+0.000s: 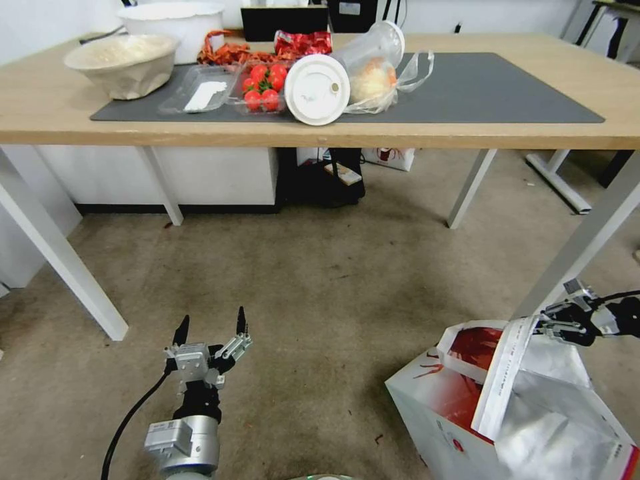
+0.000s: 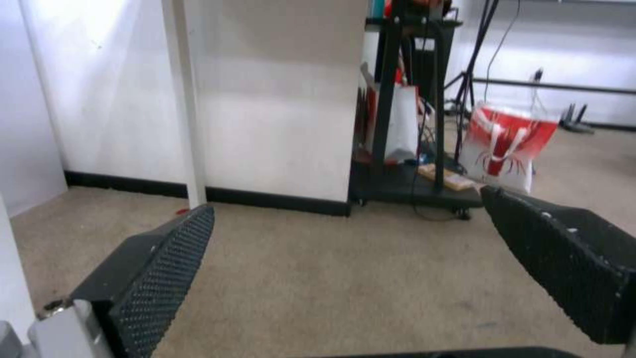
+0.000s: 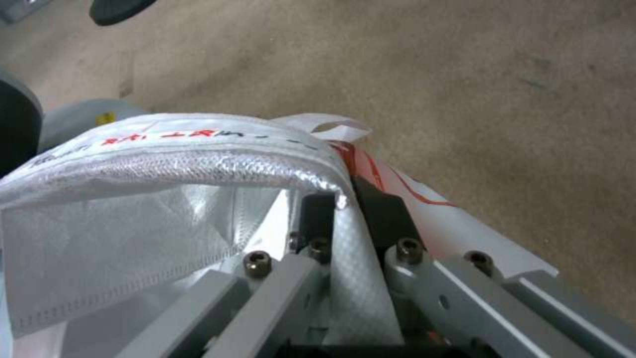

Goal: Pick up the food delivery bag from the floor and place it on the table.

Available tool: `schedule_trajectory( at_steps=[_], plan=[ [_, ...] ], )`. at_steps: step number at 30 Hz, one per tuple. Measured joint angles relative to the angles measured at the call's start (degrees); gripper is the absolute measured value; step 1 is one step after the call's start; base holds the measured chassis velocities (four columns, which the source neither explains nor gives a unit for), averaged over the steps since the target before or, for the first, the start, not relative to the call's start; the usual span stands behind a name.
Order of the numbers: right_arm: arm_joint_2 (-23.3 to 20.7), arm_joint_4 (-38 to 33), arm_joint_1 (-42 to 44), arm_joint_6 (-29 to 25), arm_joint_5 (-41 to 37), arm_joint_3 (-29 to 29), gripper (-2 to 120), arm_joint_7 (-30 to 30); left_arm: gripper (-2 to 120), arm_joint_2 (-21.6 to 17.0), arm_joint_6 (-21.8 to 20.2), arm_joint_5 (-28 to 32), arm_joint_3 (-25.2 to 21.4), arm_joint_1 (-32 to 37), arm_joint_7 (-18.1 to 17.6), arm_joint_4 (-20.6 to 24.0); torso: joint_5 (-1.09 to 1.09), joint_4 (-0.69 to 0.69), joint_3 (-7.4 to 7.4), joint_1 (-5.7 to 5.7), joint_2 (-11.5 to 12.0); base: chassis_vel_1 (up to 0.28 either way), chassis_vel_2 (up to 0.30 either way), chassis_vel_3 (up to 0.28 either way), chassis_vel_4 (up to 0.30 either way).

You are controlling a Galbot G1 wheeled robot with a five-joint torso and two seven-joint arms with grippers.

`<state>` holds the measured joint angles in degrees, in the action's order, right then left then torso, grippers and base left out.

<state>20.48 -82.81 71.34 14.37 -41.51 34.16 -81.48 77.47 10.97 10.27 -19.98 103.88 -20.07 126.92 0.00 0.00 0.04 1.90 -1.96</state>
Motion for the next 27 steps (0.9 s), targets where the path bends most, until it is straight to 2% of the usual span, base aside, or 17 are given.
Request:
schedule_trajectory(
  at_steps=[7,10,12,27],
  plan=[
    [0.19,-1.21,0.19,0.33,-0.23,0.19,0,-0.57,100,-0.13,0.17,1.36,-0.03,0.18,0.18,0.23,0.00,0.00,1.38,0.05,-1.47,0.000,0.000,0.000,0.000],
    [0.20,-1.24,0.19,0.34,-0.23,0.19,0,-0.58,100,-0.13,0.16,1.36,-0.04,0.18,0.18,0.23,0.00,-0.01,1.43,0.05,-1.52,0.000,0.000,0.000,0.000],
    [0.23,-1.70,0.10,0.52,-0.31,0.22,0,-0.71,100,-0.16,0.10,1.34,-0.08,0.15,0.24,0.27,0.00,0.00,2.63,0.13,-2.80,0.000,0.000,0.000,0.000],
    [0.22,-2.35,0.03,0.78,-0.82,0.29,0,-1.01,100,-0.13,0.01,1.07,-0.19,0.54,0.35,0.88,0.00,0.00,5.69,0.60,-6.28,0.000,0.000,0.000,0.000]
  ],
)
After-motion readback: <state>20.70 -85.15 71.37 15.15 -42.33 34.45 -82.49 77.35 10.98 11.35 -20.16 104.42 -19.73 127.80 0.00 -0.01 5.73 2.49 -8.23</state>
